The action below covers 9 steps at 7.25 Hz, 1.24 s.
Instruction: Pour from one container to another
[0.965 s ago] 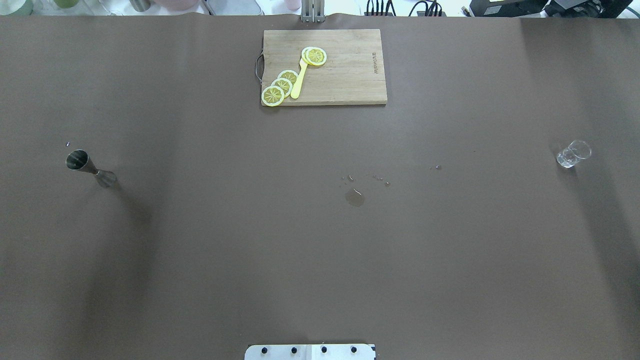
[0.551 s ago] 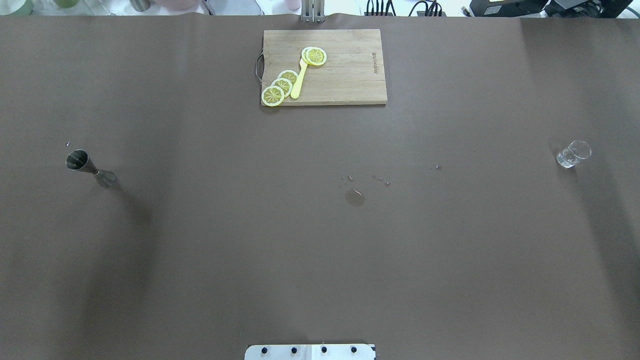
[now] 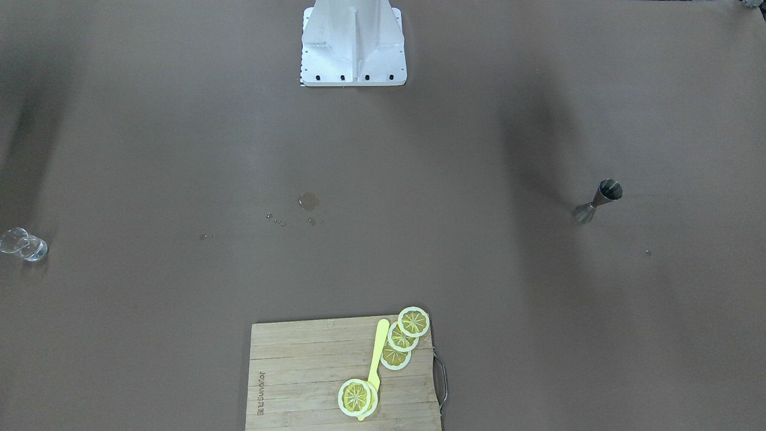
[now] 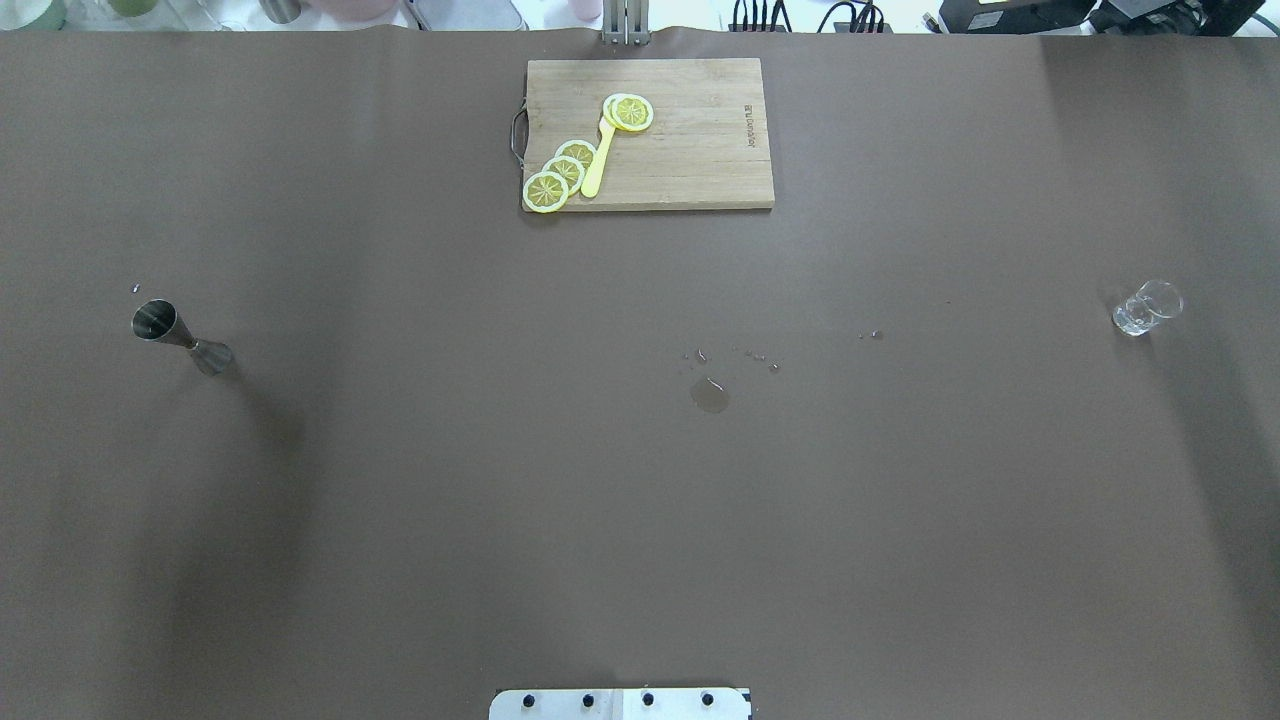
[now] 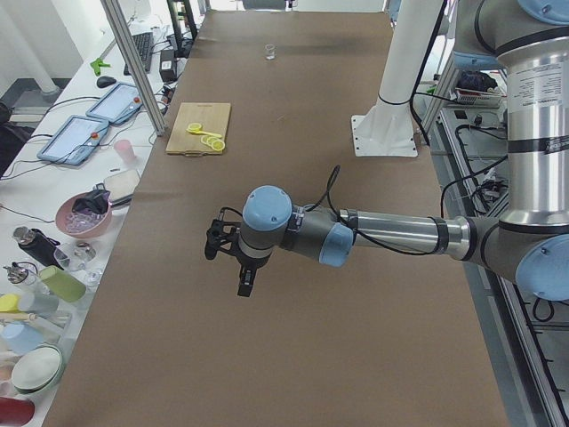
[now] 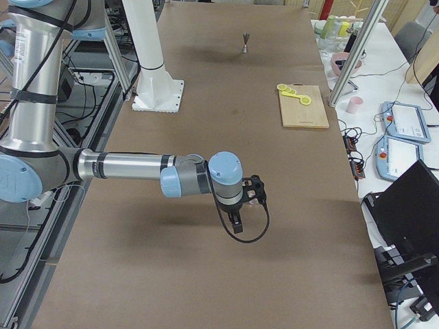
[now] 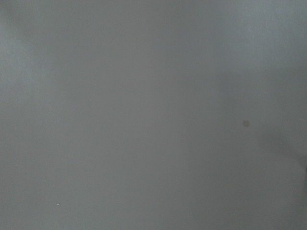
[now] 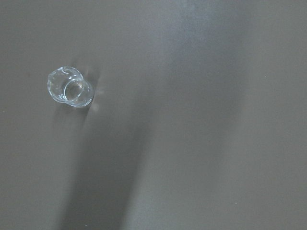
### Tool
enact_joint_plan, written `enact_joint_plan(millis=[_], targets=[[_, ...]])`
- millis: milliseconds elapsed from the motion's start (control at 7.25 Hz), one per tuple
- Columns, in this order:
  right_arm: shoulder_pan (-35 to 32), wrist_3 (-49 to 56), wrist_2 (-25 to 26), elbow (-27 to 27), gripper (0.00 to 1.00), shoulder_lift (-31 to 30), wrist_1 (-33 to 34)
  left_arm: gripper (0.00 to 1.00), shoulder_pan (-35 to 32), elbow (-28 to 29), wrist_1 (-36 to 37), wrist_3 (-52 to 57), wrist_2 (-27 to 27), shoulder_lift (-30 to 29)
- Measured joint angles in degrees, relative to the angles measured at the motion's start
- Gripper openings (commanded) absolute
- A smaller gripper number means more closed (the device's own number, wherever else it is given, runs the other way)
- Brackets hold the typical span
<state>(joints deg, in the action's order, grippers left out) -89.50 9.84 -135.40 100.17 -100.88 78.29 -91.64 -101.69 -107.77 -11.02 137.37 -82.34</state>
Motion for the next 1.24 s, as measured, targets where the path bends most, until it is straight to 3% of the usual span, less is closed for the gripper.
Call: enact_joint_plan(millis=[414,827,1241], targets=[[1.48,-0.02,-0.30,-1.28,1.00,0.32,-3.73,0.98,1.58,-1.08,-5.54,-5.70,-0.56,0.19],[4.28,-0.46,-0.33,-1.25,1.00,1.75,-4.03,0.97,4.98,-7.31,-5.97,-10.78,-3.20,0.71],[5.02,0.68,-1.47,-0.99,1.00,3.26,-4.58,0.97,11.12,-13.18,-7.94,-17.45,-10.94,2.15]])
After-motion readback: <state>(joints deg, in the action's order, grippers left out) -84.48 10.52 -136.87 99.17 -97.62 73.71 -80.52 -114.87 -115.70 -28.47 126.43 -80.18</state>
